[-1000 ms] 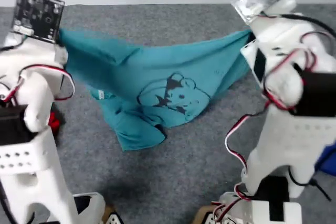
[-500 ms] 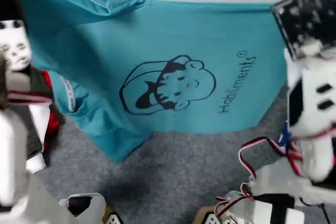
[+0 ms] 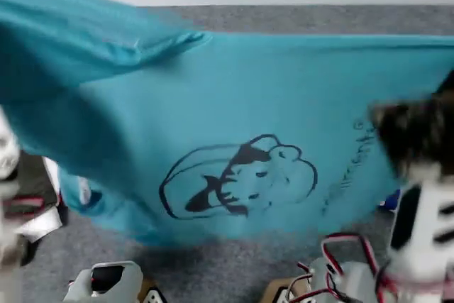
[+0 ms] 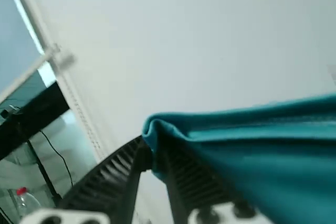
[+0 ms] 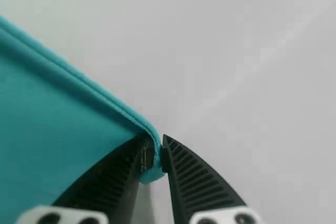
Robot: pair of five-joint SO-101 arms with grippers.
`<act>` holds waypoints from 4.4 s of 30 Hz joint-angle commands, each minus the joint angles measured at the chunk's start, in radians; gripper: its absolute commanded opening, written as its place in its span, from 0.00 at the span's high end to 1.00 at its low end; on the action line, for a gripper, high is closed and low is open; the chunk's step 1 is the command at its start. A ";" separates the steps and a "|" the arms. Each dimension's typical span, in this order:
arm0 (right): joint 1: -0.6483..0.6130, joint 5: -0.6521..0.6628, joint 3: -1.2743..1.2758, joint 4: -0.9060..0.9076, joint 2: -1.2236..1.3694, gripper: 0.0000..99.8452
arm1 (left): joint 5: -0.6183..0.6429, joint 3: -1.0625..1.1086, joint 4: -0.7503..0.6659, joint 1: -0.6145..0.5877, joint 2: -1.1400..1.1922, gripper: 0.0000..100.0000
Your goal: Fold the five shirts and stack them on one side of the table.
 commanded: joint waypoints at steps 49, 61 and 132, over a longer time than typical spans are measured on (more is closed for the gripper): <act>-0.191 0.245 0.632 -0.372 0.599 0.99 | -0.235 0.552 -0.459 0.002 0.721 1.00; -0.231 0.249 0.629 -0.997 0.846 0.99 | -0.235 -0.050 -0.647 0.034 1.312 1.00; -0.179 0.423 0.996 0.041 0.453 0.99 | -0.809 1.489 0.512 0.133 0.183 1.00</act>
